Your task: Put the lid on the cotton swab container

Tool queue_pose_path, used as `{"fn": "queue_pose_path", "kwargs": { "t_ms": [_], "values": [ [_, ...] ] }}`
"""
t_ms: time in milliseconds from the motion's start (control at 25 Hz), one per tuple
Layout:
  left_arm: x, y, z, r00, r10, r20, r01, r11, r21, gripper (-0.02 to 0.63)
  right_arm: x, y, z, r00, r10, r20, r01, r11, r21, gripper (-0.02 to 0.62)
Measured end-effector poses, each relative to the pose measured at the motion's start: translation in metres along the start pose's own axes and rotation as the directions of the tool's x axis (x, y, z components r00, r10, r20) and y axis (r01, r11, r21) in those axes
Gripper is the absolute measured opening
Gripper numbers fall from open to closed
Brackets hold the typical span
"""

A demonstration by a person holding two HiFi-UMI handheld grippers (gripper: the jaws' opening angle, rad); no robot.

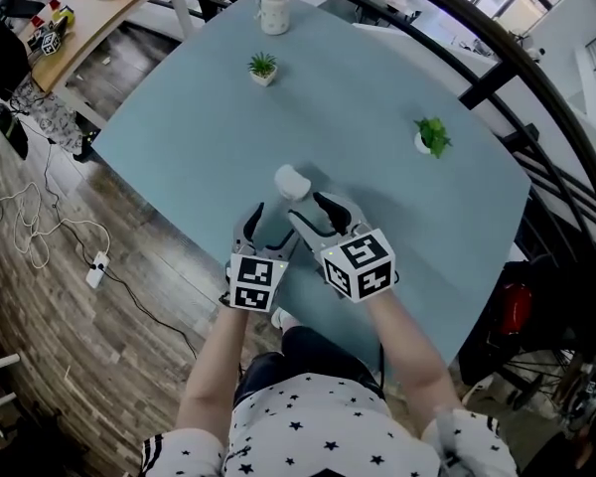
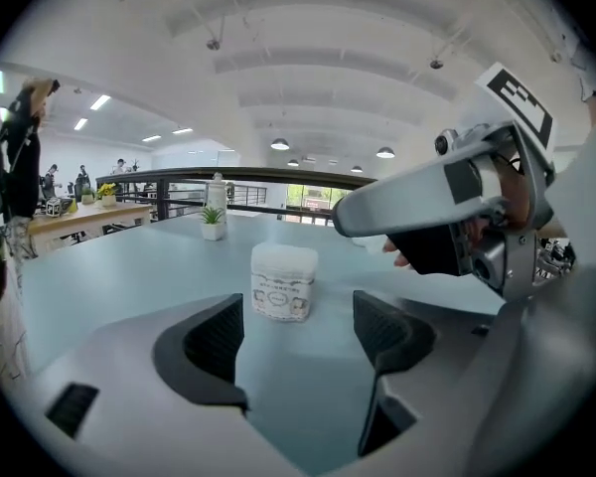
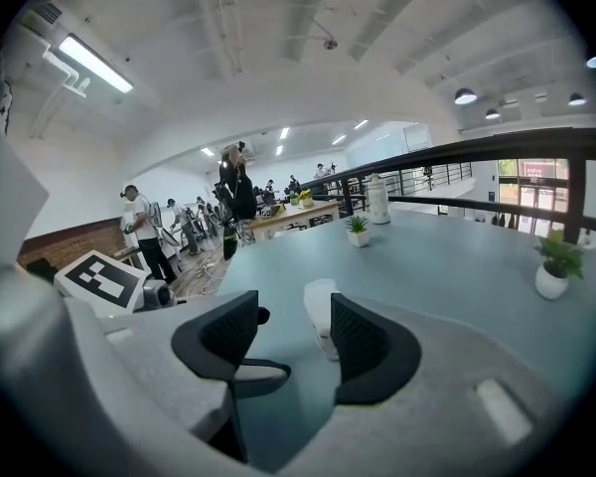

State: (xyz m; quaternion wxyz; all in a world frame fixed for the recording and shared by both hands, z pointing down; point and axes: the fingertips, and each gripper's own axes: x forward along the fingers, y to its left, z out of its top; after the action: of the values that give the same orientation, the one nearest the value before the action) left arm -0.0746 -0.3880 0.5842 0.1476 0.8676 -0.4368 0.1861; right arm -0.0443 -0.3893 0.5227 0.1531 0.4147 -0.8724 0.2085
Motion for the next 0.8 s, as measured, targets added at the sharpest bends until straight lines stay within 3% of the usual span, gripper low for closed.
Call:
{"fn": "queue_pose_path", "kwargs": {
  "t_ms": [280, 400, 800],
  "values": [
    [-0.045, -0.010, 0.005, 0.998, 0.029, 0.063, -0.026, 0.998, -0.054, 0.327, -0.034, 0.021, -0.009, 0.997, -0.061, 0.049, 0.062, 0.998, -0.019, 0.230],
    [-0.065, -0.014, 0.007, 0.995, 0.048, 0.086, -0.040, 0.996, -0.085, 0.218, -0.049, 0.029, -0.016, 0.994, -0.090, 0.063, 0.091, 0.996, -0.011, 0.218],
    [-0.135, -0.047, 0.009, 0.981, 0.087, 0.171, -0.066, 0.990, -0.124, 0.062, -0.118, 0.053, -0.049, 0.974, -0.202, 0.103, 0.202, 0.979, 0.009, 0.065]
  ]
}}
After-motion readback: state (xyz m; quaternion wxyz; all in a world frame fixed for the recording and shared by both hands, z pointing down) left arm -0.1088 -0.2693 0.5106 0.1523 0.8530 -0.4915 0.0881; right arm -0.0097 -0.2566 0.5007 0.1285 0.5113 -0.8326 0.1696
